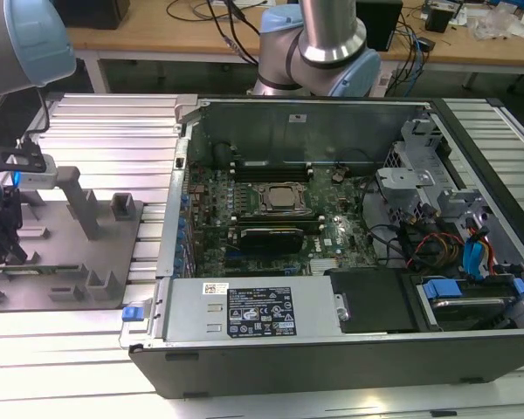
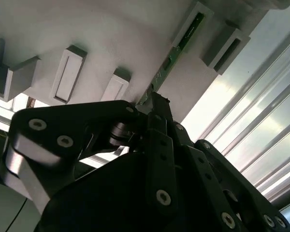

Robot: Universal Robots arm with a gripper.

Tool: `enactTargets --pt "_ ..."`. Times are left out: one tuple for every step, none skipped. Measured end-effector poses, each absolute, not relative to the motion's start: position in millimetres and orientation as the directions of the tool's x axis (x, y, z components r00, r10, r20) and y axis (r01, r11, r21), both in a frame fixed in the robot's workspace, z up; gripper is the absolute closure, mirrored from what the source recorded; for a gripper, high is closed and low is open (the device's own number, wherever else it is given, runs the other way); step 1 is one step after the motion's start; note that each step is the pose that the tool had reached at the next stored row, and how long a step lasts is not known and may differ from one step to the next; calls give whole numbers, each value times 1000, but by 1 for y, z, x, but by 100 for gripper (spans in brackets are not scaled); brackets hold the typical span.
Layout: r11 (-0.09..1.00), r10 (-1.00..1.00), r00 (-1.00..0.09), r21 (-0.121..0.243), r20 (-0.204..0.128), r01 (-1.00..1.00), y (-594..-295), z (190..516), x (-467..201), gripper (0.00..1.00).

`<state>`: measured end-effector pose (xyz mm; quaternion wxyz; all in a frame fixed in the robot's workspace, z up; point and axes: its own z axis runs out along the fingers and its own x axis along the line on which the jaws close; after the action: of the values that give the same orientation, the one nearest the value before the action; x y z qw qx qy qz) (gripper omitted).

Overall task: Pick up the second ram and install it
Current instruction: 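Pick up the second ram and move it above second insertion slot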

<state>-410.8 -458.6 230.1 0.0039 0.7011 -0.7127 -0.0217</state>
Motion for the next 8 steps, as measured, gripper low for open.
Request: enactTargets --pt "16 -1000 -17 36 -25 -999 -459 230 -411 92" --pt "16 -1000 -17 36 -25 -999 -459 230 -411 86" --pt "16 -1000 -17 36 -25 -999 -459 230 -411 86" --pt "16 -1000 -17 36 -25 -999 -459 230 -411 72" --pt "12 -1000 -13 36 -25 -999 -459 229 -411 72" --pt "-15 -1000 14 36 -25 -999 -459 227 -411 72" --pt "-23 -999 22 36 -25 -999 -458 226 -411 72" --pt "-26 -999 25 36 -25 -999 -457 224 -412 72"
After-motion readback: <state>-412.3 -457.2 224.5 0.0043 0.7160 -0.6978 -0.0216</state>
